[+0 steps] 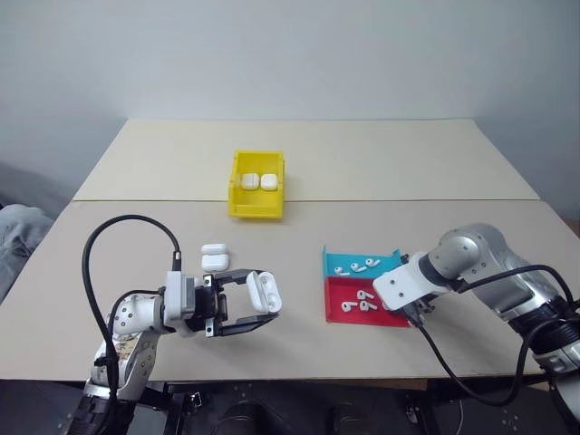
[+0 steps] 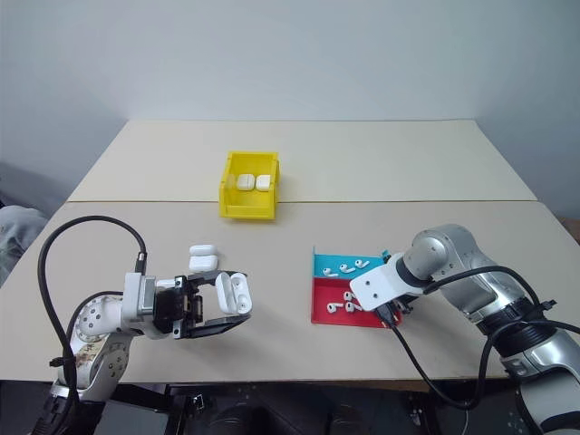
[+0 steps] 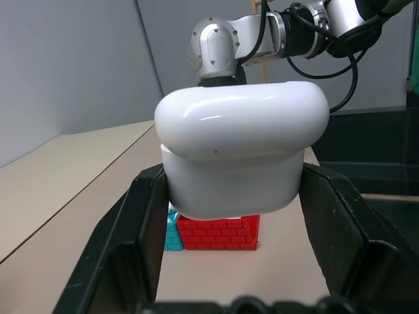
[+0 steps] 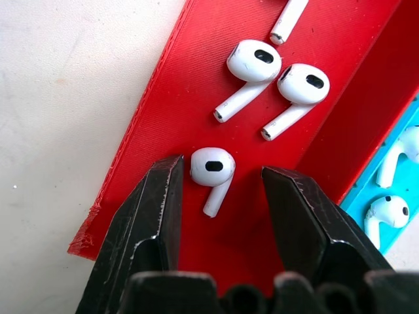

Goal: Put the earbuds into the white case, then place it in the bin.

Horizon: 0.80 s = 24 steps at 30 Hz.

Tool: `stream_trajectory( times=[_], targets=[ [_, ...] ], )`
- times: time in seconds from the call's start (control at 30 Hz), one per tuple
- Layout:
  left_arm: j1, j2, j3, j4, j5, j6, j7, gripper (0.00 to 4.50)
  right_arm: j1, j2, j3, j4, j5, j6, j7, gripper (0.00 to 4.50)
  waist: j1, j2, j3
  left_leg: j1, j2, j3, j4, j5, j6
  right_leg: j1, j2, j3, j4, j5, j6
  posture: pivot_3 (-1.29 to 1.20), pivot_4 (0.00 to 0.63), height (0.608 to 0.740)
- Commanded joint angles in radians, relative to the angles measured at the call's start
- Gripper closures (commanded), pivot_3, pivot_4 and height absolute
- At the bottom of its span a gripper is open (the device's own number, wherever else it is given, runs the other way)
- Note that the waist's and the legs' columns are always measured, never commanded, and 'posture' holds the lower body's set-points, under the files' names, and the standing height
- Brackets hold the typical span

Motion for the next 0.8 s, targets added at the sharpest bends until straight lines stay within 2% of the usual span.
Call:
stream_trajectory(
  times=[0.03,0.07,0.43,0.57,0.8],
  targets=[
    [-0.007,0.005,-0.001,-0.020,0.003,-0.017,0.006,1.77,-0.009,-0.007,-0.013,0.005,-0.008,-0.018,0.005,2.79,0.000,0.000,0.000,0.000,0.000,0.000,0.000,0.000,0.000,0.000,0.000,0.000,0.000,0.000,0.000,0.00,0.150,0.740],
    [-0.006,0.006,-0.001,-0.021,0.004,-0.016,0.008,1.77,-0.009,-0.006,-0.014,0.004,-0.007,-0.016,0.005,3.05,0.000,0.000,0.000,0.000,0.000,0.000,0.000,0.000,0.000,0.000,0.000,0.000,0.000,0.000,0.000,0.00,0.150,0.740],
    [-0.002,0.004,-0.001,-0.023,0.013,-0.015,0.022,1.77,-0.012,0.000,-0.010,0.020,-0.021,-0.033,0.000,3.05,0.000,0.000,0.000,0.000,0.000,0.000,0.000,0.000,0.000,0.000,0.000,0.000,0.000,0.000,0.000,0.00,0.150,0.740],
    [-0.005,0.005,-0.001,-0.021,0.017,-0.016,0.026,1.77,-0.012,0.002,-0.011,0.022,-0.023,-0.029,-0.005,3.80,0.000,0.000,0.000,0.000,0.000,0.000,0.000,0.000,0.000,0.000,0.000,0.000,0.000,0.000,0.000,0.00,0.150,0.740],
    [-0.018,-0.003,-0.005,-0.018,0.010,-0.019,0.023,1.77,0.002,-0.011,-0.039,-0.027,0.006,0.012,0.004,3.80,0.000,0.000,0.000,0.000,0.000,0.000,0.000,0.000,0.000,0.000,0.000,0.000,0.000,0.000,0.000,0.00,0.150,0.740]
  ],
)
